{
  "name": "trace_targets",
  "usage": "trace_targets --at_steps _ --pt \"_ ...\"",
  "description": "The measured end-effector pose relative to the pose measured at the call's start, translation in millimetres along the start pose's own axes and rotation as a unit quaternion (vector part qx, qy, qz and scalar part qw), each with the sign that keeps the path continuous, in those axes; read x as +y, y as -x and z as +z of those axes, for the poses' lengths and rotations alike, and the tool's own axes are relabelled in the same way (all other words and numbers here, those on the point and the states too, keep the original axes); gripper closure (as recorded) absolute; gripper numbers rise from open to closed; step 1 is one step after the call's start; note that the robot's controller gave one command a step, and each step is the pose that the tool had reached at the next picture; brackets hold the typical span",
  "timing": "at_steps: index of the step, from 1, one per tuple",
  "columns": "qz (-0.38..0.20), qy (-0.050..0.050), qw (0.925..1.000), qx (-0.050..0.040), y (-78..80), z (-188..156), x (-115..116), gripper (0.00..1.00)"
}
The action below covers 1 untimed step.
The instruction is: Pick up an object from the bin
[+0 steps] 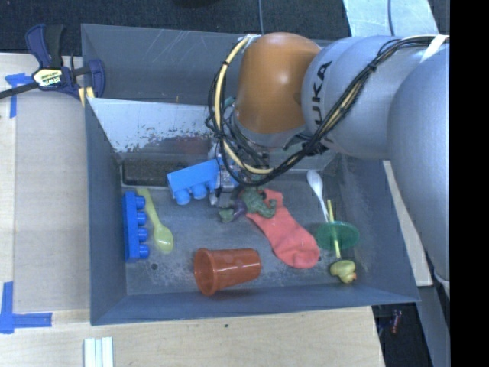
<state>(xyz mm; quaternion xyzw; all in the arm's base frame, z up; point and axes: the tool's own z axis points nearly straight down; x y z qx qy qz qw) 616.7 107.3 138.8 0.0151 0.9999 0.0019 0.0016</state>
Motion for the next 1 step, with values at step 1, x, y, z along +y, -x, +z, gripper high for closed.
trace_targets --at_steps 1 --pt "0.011 0.000 0.9999 -0.0002 8.0 -77.0 -0.4 1.00"
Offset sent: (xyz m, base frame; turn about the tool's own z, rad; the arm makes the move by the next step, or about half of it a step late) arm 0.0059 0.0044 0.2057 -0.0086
